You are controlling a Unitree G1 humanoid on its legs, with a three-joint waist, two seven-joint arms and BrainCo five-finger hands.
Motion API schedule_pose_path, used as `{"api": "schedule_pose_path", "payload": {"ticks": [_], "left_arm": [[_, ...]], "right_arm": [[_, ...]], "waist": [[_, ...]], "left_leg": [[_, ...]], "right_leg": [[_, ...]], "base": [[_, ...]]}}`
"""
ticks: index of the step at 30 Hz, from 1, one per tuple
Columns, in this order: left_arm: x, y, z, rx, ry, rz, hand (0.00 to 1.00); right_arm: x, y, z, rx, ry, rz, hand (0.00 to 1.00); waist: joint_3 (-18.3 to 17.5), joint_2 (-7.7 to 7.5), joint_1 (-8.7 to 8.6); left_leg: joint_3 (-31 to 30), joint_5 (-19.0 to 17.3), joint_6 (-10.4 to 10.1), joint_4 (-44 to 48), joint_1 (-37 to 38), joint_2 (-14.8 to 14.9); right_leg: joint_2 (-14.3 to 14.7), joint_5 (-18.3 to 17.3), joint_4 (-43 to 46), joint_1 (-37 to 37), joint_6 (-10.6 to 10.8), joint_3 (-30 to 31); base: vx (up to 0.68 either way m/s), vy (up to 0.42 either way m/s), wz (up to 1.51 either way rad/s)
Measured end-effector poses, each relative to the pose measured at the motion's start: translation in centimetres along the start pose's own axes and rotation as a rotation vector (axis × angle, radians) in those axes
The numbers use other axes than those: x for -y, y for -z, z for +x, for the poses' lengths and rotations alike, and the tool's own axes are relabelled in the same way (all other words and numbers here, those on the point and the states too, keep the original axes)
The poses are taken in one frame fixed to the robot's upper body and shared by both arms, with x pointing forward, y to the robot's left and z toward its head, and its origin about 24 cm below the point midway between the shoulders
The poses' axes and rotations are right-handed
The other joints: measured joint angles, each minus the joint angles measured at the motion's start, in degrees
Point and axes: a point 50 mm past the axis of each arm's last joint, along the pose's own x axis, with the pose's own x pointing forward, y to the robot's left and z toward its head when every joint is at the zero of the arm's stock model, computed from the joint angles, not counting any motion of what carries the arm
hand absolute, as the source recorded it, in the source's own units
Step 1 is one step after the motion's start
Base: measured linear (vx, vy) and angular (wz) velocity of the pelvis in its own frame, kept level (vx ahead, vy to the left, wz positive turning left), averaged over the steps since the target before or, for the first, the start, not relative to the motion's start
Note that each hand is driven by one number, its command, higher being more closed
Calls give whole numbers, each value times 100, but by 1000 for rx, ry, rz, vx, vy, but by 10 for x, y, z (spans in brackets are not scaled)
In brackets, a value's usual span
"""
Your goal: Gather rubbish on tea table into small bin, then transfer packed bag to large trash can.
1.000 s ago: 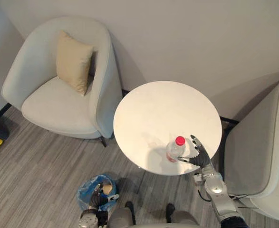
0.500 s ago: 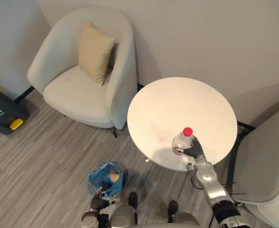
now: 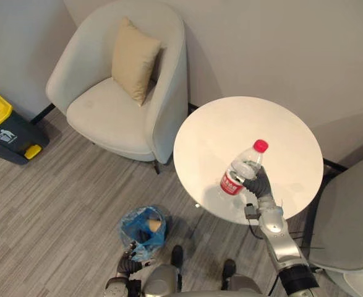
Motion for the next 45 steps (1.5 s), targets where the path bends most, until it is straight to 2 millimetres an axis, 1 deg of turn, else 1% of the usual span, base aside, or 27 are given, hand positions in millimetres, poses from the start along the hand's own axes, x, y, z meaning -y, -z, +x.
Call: {"api": "schedule_pose_path", "payload": {"ticks": [6, 8, 10, 11, 12, 13, 14, 15, 16, 17, 19, 21, 22, 24, 25, 26, 28, 29, 31, 32, 33, 34, 35, 38, 39, 43, 45], "left_arm": [[-3, -1, 1, 3, -39, -2, 0], [0, -9, 5, 26, -37, -11, 0], [10, -14, 7, 41, -9, -4, 0], [14, -16, 7, 48, 0, -6, 0], [18, -16, 6, 47, -2, -14, 0], [20, -17, 7, 51, 6, -14, 0], [22, -20, 9, 62, 10, -14, 0], [24, -20, 8, 62, 18, -6, 0], [25, -15, 5, 48, 24, 2, 0], [26, -11, 4, 39, 34, 22, 0], [25, -13, 4, 53, 33, 41, 0], [24, -14, 4, 65, 31, 45, 0], [22, -15, 4, 70, 28, 50, 0], [19, -20, 6, 86, 38, 85, 0], [18, -21, 7, 94, 47, 123, 0], [16, -23, 8, 99, 46, 132, 0], [14, -27, 10, 112, 40, 138, 0], [14, -29, 11, 118, 41, 138, 0], [15, -33, 15, 122, 46, 149, 0], [16, -37, 16, 135, 48, 152, 0], [15, -41, 17, 152, 47, 154, 0], [14, -46, 19, 169, 43, 152, 0], [14, -54, 22, 193, 37, 145, 0], [15, -66, 25, 235, 34, 111, 0], [12, -72, 26, 253, 20, 95, 0], [16, -95, 34, 303, 6, 46, 0], [23, -121, 41, 360, 2, -1, 0]], "right_arm": [[-16, -19, -18, 99, -90, 13, 100], [-23, -23, -19, 120, -116, 2, 100], [-25, -26, -18, 139, -128, -21, 100], [-26, -27, -17, 149, -131, -33, 100], [-28, -29, -16, 158, -140, -49, 100], [-30, -32, -15, 171, -141, -44, 100], [-28, -35, -12, 192, -136, -60, 100], [-28, -37, -8, 208, -142, -94, 100], [-28, -38, -7, 212, -141, -102, 100], [-28, -38, -7, 213, -135, -110, 100], [-30, -38, -7, 215, -138, -117, 100], [-37, -40, -7, 225, -161, -112, 100], [-41, -37, -8, 210, -176, -110, 100], [-49, -33, -11, 187, -209, -105, 100], [-53, -32, -12, 183, -237, -104, 100], [-58, -31, -13, 179, -259, -101, 100], [-66, -31, -17, 183, -311, -99, 100], [-71, -33, -17, 192, -339, -100, 100], [-76, -34, -19, 203, -387, -111, 100], [-77, -34, -19, 209, -398, -114, 100], [-78, -34, -20, 210, -405, -117, 100], [-79, -35, -20, 218, -418, -122, 100], [-81, -40, -16, 244, -439, -134, 100], [-82, -46, -5, 291, -474, -180, 100], [-86, -50, 5, 309, -484, -198, 100], [-84, -59, 33, 350, -464, -264, 100], [-76, -68, 57, 379, -407, -324, 100]], "waist": [[-42, -169, -4], [-49, -182, -1], [-52, -179, 3], [-66, -135, 3], [-112, -210, -4], [-113, -224, -24], [-86, -204, -26], [-128, -87, 24], [-162, -20, 9], [-175, 16, -42], [-215, -100, 2], [-177, -177, 4], [-140, -234, -7], [-59, -316, -12], [24, -305, -163], [130, -307, -281], [266, -264, -289], [316, -293, -288], [467, -182, -305], [564, -264, -325], [652, -228, -332], [686, -310, -333], [859, -226, -357], [1076, -8, -279], [1207, 11, -298], [1281, 94, -312], [1365, 155, -299]], "left_leg": [[-382, 38, -47, 15, 18, -81], [-612, 183, -73, 13, -152, -125], [-386, 398, 9, -19, -400, -147], [140, 238, 408, -135, -464, -45], [1317, -100, 936, -127, -579, 179], [1774, -229, 1018, 77, -667, 292], [2361, -372, 995, 622, -859, 579], [3047, -379, 1013, 1354, -957, 1008], [3199, -345, 945, 1440, -893, 1123], [3095, -379, 482, 1336, -810, 1035], [2974, -345, 506, 1151, -760, 759], [2885, -475, 553, 1187, -783, 520], [2837, -642, 602, 1390, -819, 396], [2637, -803, 690, 1577, -840, 177], [2386, -842, 750, 1617, -887, 88], [2165, -842, 750, 1619, -923, 67], [1952, -841, 749, 1621, -987, 63], [1847, -840, 749, 1621, -998, 57], [1620, -808, 697, 1654, -1059, -2], [1481, -794, 664, 1790, -1099, -89], [1338, -872, 607, 1995, -1246, -190], [1250, -954, 581, 2247, -1432, -243], [1128, -1062, 508, 2592, -1707, -231], [1041, -1053, 397, 2761, -2235, -43], [1185, -980, 290, 2722, -2423, 95], [1222, -935, 238, 3121, -3258, 265], [1160, -972, 197, 3524, -3942, 348]], "right_leg": [[-69, -317, 419, 32, -46, -355], [-93, -356, 454, 28, -65, -693], [-173, -372, 463, 15, -91, -1028], [-164, -371, 470, 18, -102, -1244], [-199, -228, 292, 66, -148, -1557], [-289, -172, 160, 120, -134, -1672], [-336, -168, 155, 136, -130, -1867], [-397, -250, 356, 154, -79, -2061], [-395, -336, 453, 209, 0, -2122], [-481, -473, 630, 329, 136, -2269], [-684, -489, 691, 347, 182, -2285], [-974, -621, 985, 315, 312, -2347], [-1235, -787, 1344, 299, 387, -2394], [-1534, -926, 2187, 3, -6, -1853], [-1538, -862, 2950, -478, -414, -1075], [-1283, -1079, 3118, -728, -230, -452], [-951, -1168, 2879, -1086, -94, 45], [-795, -1158, 2685, -1259, -74, 269], [-524, -1020, 2165, -1543, 154, 655], [-497, -921, 2041, -1619, 251, 803], [-524, -876, 2051, -1729, 277, 815], [-543, -843, 2048, -1826, 254, 800], [-520, -490, 2184, -1928, 207, 770], [-417, -388, 2302, -2343, 90, 569], [-377, -369, 2372, -2581, 35, 560], [-281, -429, 2817, -3441, -73, 576], [-253, -488, 3178, -4073, -142, 553]], "base": [[-21, -35, 33], [-52, -34, 81], [-87, 12, 88], [-121, 8, 108], [-95, 19, 119], [-22, 39, 122], [-4, 145, 99], [2, 135, 84], [17, 144, 91], [39, 128, 82], [10, 155, 60], [-8, 171, 41], [-4, 187, 44], [-1, 172, 56], [18, 117, 97], [28, 92, 99], [28, 14, 67], [31, 1, 59], [36, -16, 71], [38, -69, 99], [51, -147, 107], [36, -212, 113], [30, -168, 94], [-3, -178, 36], [21, -142, 0], [-2, -123, -8], [-56, -46, 3]]}}
